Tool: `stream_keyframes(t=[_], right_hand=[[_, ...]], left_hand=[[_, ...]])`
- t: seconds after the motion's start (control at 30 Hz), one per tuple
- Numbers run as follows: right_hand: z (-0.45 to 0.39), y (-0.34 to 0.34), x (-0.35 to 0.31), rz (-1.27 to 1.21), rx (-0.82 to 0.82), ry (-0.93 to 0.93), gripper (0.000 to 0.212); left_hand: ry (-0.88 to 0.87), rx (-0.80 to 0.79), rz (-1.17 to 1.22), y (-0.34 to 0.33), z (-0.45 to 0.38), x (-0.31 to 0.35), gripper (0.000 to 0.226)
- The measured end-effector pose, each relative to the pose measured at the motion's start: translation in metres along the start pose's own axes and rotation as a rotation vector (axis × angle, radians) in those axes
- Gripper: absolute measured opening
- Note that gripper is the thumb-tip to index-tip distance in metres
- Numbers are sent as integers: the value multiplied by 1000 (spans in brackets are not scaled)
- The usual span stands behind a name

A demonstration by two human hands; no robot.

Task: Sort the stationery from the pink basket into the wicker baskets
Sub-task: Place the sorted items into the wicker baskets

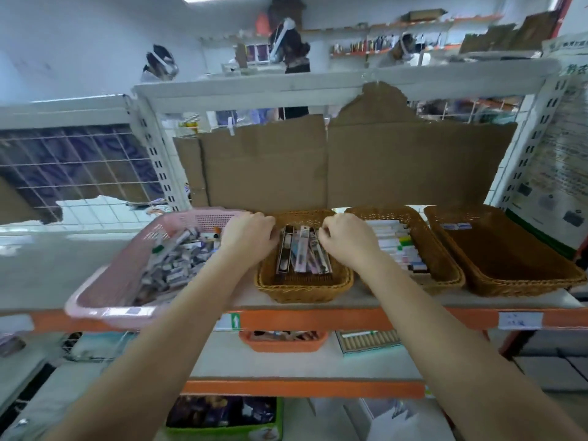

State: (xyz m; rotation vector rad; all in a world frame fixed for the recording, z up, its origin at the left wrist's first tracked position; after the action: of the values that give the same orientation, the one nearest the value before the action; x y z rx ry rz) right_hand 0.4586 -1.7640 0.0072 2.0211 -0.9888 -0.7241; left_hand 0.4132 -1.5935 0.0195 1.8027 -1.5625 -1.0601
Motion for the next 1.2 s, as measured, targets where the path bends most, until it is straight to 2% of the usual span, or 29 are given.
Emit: stream_keyframes(t=[0.2, 0.6, 0.8, 0.9, 1.2], right_hand=[[-38, -26, -58, -83, -17, 136, 31], [-89, -66, -162, -174, -55, 276, 31], [-92, -90, -201, -146, -74, 174, 23], [-85, -102, -219, -97, -51, 128, 25], [-44, -130, -249, 27, -328, 28, 24]], left_hand=[[171, -29, -59, 2, 18, -81, 28], [315, -91, -167, -1, 58, -184, 32], [273, -81, -112, -19, 68, -227, 35], [227, -59, -57, -29, 73, -241, 34], [111, -50, 131, -61, 94, -243, 34]])
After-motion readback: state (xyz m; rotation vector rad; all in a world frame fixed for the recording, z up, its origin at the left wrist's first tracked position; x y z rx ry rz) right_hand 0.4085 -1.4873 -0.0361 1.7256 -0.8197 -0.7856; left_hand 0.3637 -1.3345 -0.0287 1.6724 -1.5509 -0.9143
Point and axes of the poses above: each hand's wrist, its own z-axis away from the middle knuckle, its own y-axis out of the back of the hand, x = y × z, the point moved 3 cm from there along -z, towards the middle knuckle, and after that the axes turned 12 degrees about x, right-handed, at the moved point
